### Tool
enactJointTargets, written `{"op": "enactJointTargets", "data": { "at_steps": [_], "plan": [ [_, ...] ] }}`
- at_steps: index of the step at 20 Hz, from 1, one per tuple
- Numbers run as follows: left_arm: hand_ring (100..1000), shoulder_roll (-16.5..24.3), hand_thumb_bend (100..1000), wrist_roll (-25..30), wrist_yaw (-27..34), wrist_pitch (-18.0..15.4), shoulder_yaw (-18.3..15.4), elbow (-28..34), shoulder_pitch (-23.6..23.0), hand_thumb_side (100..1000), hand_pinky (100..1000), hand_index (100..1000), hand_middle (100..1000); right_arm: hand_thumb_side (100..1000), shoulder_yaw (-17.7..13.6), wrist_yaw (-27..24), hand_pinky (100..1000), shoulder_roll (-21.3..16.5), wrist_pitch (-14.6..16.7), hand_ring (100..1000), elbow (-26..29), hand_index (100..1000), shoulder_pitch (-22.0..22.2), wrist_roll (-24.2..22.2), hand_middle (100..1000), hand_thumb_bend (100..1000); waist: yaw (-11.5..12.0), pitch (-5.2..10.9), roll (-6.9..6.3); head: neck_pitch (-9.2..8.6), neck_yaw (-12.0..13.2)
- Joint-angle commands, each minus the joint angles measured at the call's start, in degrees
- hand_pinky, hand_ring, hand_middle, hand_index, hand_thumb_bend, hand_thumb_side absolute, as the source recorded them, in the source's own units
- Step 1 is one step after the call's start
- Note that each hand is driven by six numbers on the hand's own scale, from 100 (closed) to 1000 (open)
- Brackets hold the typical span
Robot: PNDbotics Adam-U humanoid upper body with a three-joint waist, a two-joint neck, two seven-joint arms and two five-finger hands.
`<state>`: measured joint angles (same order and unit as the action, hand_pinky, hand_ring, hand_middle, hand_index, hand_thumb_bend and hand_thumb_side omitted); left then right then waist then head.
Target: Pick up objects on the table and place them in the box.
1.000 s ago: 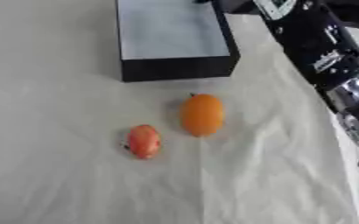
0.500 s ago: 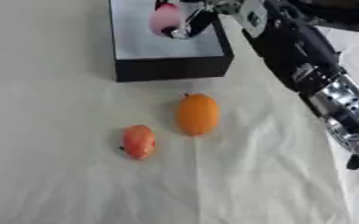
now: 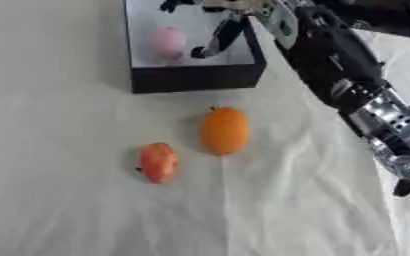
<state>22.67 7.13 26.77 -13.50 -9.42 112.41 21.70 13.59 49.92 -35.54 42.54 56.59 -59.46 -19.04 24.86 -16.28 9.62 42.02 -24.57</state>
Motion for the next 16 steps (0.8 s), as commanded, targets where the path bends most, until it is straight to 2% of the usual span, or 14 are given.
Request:
{"op": "enactJointTargets", "data": {
  "at_steps": [1,3,4,6,9,14,15,16],
  "plan": [
    [821,1.7,100,0.1,0.2,0.0,-0.2,1.0,0.2,609,867,803,786,232,-1.3,-1.0,965,-1.2,1.0,880,1.0,976,-1.0,-0.1,803,436,-0.3,0.53,0.05,0.07,0.1],
    [821,1.7,100,0.1,0.2,-0.1,-0.2,1.0,0.1,610,867,803,786,338,-1.5,-3.9,1000,-1.3,1.4,891,1.1,1000,-1.1,-0.7,825,443,-0.4,0.64,-0.06,0.23,0.1],
    [822,1.7,100,0.0,0.2,0.0,-0.3,1.0,0.0,610,867,803,787,471,-1.6,-5.6,1000,-1.6,1.5,891,1.3,1000,-1.1,-1.3,831,452,-0.5,0.71,-0.09,0.34,0.1],
    [822,1.7,100,-0.1,0.2,0.0,-0.3,1.0,0.0,610,867,804,787,588,-1.8,-9.2,1000,-2.3,0.9,883,1.7,999,-1.1,-2.7,825,459,-0.7,0.82,-0.11,0.46,0.3],
    [822,1.8,100,0.0,0.1,0.0,-0.3,1.0,-0.3,610,868,804,787,554,-2.4,-16.1,1000,-3.7,-1.3,872,2.9,995,-0.8,-5.2,818,403,-1.0,0.99,-0.13,0.67,0.5],
    [823,1.9,100,0.1,-0.3,0.2,-0.5,0.7,-0.9,611,869,804,787,291,-3.1,-30.8,1000,-7.0,-6.0,848,8.8,983,0.4,-10.7,788,330,-1.8,1.16,-0.11,0.93,0.4],
    [823,1.9,100,0.1,-0.3,0.2,-0.5,0.6,-1.0,611,869,804,787,259,-3.3,-33.9,1000,-7.7,-7.1,845,10.3,981,0.8,-11.8,784,317,-2.0,1.21,-0.14,1.04,0.5],
    [823,1.9,100,0.1,-0.4,0.3,-0.6,0.6,-1.1,611,869,803,787,275,-3.5,-36.8,1000,-8.4,-8.2,841,11.8,977,1.1,-12.9,778,291,-2.3,1.27,-0.17,1.12,0.6]
  ]
}}
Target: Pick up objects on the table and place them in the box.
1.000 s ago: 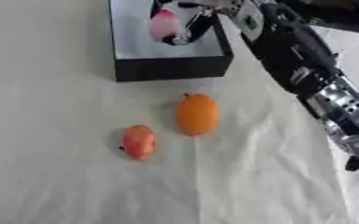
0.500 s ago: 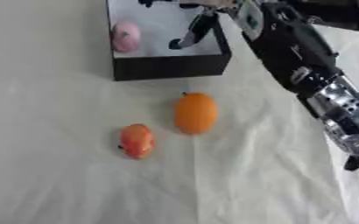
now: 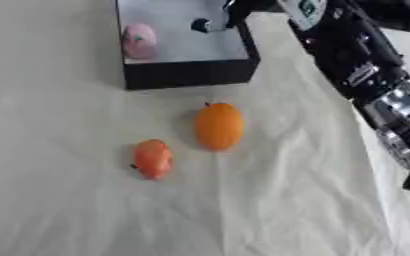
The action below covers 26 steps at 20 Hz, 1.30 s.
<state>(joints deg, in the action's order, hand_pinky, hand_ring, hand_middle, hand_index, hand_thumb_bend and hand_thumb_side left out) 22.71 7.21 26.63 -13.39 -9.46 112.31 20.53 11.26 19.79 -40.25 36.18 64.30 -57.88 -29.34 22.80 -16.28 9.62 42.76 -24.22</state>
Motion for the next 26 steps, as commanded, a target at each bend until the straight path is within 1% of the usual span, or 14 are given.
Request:
{"op": "enactJointTargets", "data": {
  "at_steps": [1,3,5,8,10,11,12,14,17,20,23,26],
  "plan": [
    [823,1.9,100,0.1,-0.3,0.2,-0.5,0.6,0.0,611,869,803,787,186,-1.4,-9.3,1000,-4.6,-2.9,841,5.7,977,-0.2,-3.5,776,279,-0.4,1.33,-0.23,0.42,0.3],
    [823,2.1,100,0.1,-0.4,0.1,-0.7,0.5,-0.3,610,869,803,787,172,-2.0,-13.3,1000,-6.5,-4.7,836,8.9,978,0.6,-4.5,773,273,-0.9,1.51,-0.37,0.55,0.6],
    [823,2.3,100,0.0,-0.5,0.0,-0.8,0.4,-0.6,609,869,803,787,206,-2.5,-15.5,990,-8.3,-6.4,834,11.9,975,1.6,-4.4,772,285,-1.5,1.75,-0.56,0.7,0.9],
    [823,2.6,100,-0.2,-0.7,-0.1,-1.1,0.2,-1.5,609,869,803,787,296,-2.2,-15.7,974,-11.0,-8.1,846,16.9,978,3.8,-3.7,788,310,-2.8,2.33,-0.75,1.19,1.5],
    [823,2.8,100,-0.4,-1.0,-0.2,-1.4,-0.1,-2.2,610,869,802,787,305,-1.4,-14.7,963,-12.3,-8.7,845,21.2,974,5.8,-2.9,793,301,-3.6,2.67,-0.85,1.31,2.1],
    [823,2.8,100,-0.7,-1.2,-0.2,-1.7,-0.2,-2.6,650,868,802,788,356,-1.0,-14.3,959,-12.7,-9.0,846,23.9,966,7.0,-2.5,794,455,-4.0,2.87,-0.91,1.34,2.5],
    [823,2.8,100,-1.2,-1.4,-0.3,-2.0,-0.2,-3.1,611,868,802,787,310,-0.8,-14.0,957,-13.0,-9.4,847,26.6,961,8.2,-1.9,796,314,-4.5,3.09,-1.0,1.35,2.9],
    [823,2.7,100,-2.4,-1.8,-0.5,-2.9,-0.4,-4.2,613,868,803,787,325,-0.5,-13.4,952,-13.4,-10.3,848,31.8,944,10.2,-0.8,797,327,-5.2,3.56,-1.23,1.35,3.7],
    [824,2.9,100,-4.7,-2.6,-0.6,-4.5,-0.7,-5.8,616,869,803,787,332,0.1,-12.6,950,-13.4,-11.8,849,38.6,942,12.8,0.1,799,324,-6.3,4.43,-1.56,1.21,4.7],
    [824,3.2,100,-6.7,-3.5,-0.5,-5.8,-1.3,-7.5,617,869,803,787,344,1.6,-12.0,947,-12.2,-13.0,850,45.5,938,14.8,-0.8,801,334,-7.5,5.37,-1.8,0.96,5.5],
    [824,3.6,100,-7.4,-4.1,-0.4,-6.4,-1.9,-8.9,618,870,802,786,315,3.1,-11.7,950,-9.6,-14.3,846,49.4,935,16.4,-3.1,796,279,-8.7,6.16,-1.68,1.3,6.3],
    [825,3.9,100,-7.5,-4.7,-0.3,-6.8,-2.4,-10.0,617,871,801,786,303,4.3,-10.8,954,-6.7,-15.3,845,50.1,934,18.2,-6.7,794,247,-10.0,6.54,-1.46,1.35,7.3]
  ]
}}
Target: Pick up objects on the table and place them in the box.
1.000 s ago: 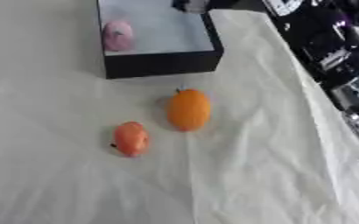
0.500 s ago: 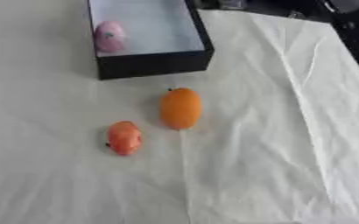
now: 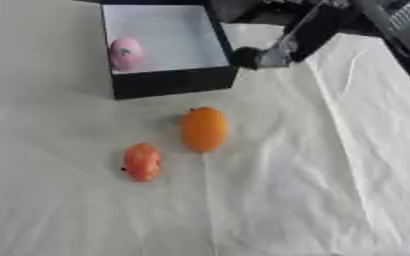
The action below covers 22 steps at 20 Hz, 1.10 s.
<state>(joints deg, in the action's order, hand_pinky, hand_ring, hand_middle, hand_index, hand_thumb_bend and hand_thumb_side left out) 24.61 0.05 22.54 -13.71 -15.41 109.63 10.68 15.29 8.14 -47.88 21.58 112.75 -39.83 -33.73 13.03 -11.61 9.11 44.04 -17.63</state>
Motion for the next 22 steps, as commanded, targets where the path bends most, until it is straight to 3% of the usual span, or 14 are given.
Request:
{"op": "enactJointTargets", "data": {
  "at_steps": [1,11,22],
  "plan": [
    [825,2.1,100,-0.3,-0.9,-0.1,-0.9,0.2,-0.5,617,871,801,786,296,0.5,1.4,956,1.9,-1.0,845,1.7,935,0.9,-3.4,794,235,-0.6,1.93,-0.86,0.08,1.1],
    [826,2.2,100,0.8,-2.2,-0.5,-0.9,-0.7,-1.9,613,874,800,786,289,3.1,6.3,959,6.4,-0.3,847,0.4,937,4.7,-9.4,794,204,-1.7,1.42,-1.02,0.08,2.0],
    [827,1.3,100,1.8,-2.3,-0.7,-0.6,-1.1,-1.8,613,876,798,786,325,5.8,19.0,958,10.2,4.4,864,-10.1,948,6.5,-9.2,809,279,-0.4,0.58,-1.52,0.08,1.1]
  ]
}}
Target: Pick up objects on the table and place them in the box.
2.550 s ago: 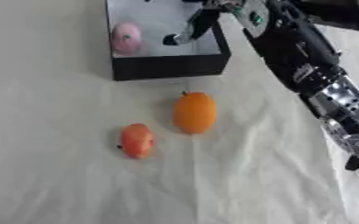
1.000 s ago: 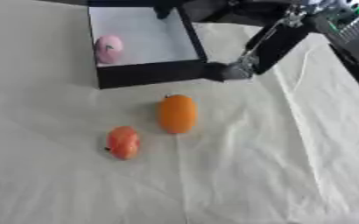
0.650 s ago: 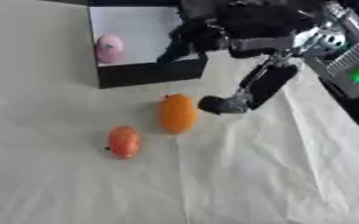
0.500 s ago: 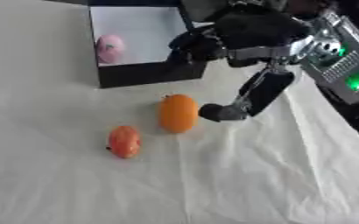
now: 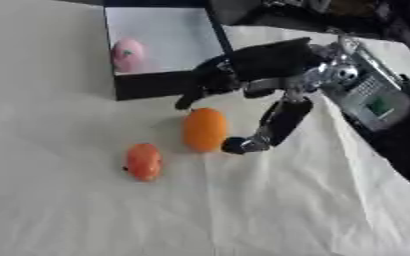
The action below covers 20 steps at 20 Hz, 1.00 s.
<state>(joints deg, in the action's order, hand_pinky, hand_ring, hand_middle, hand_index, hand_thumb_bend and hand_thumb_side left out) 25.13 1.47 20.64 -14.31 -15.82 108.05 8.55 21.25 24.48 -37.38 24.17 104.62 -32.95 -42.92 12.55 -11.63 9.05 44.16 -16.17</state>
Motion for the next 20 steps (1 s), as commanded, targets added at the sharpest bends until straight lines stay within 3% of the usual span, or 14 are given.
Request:
{"op": "enactJointTargets", "data": {
  "at_steps": [1,20],
  "plan": [
    [827,0.7,100,0.5,-0.4,-0.1,-0.1,0.5,0.3,612,876,798,786,326,-0.1,3.6,956,0.0,2.2,862,-2.9,948,-0.3,0.4,807,286,0.1,0.54,-1.5,-0.04,-0.4],
    [829,-0.5,100,2.5,-1.2,-0.4,0.4,-0.3,0.2,611,880,780,784,274,-1.0,13.6,937,2.5,4.3,842,-11.9,948,1.0,7.9,761,314,0.6,-0.74,-2.25,-0.04,-0.9]
  ]
}}
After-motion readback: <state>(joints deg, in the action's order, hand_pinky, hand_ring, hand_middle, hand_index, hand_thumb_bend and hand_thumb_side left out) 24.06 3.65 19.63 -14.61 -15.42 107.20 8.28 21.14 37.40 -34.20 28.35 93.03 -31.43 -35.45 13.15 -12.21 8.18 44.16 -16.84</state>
